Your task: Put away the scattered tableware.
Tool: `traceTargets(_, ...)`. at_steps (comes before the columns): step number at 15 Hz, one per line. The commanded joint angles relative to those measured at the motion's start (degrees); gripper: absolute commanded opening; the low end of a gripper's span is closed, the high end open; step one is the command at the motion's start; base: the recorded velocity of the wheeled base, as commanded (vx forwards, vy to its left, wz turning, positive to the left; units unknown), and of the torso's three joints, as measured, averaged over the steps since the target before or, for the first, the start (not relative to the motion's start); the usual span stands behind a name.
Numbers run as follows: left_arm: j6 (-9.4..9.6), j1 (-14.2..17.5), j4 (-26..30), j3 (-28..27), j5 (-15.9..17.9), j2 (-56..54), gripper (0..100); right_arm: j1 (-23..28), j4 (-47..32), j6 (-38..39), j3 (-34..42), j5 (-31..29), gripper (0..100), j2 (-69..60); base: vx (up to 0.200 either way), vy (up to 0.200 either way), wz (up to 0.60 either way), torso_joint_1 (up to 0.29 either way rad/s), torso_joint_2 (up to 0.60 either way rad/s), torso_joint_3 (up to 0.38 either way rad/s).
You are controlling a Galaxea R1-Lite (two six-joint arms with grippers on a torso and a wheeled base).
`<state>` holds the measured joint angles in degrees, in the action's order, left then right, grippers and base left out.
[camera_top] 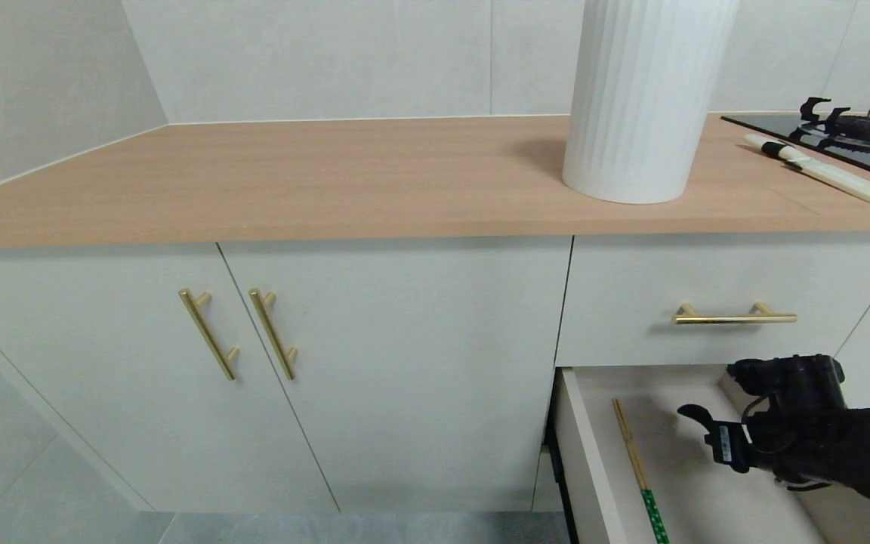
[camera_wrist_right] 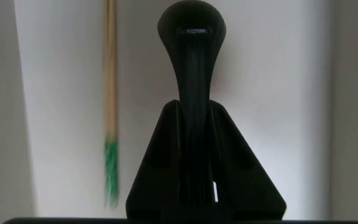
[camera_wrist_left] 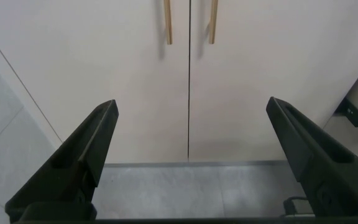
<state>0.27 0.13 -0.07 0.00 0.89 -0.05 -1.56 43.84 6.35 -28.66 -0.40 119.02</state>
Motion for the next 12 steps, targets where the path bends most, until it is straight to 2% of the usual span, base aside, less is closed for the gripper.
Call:
traceTargets(1,0.0,0.04,-0.01,0.0,-0.01,0.05,100,0.59,1.25,-0.02,1.33,-0.13,0,5.26,0.0,0.0,0.0,0.0,0.0,0.0)
traceTargets(7,0.0,0.04,-0.01,0.0,-0.01,0.05,100,1.38,7.14,-0.2,1.33,-3.64,0,9.66,0.0,0.0,0.0,0.0,0.0,0.0)
traceTargets(12,0.0,0.04,-0.01,0.0,-0.01,0.05,100,1.56,7.58,-0.02,1.06,-4.52,0,9.04,0.0,0.0,0.0,0.0,0.0,0.0)
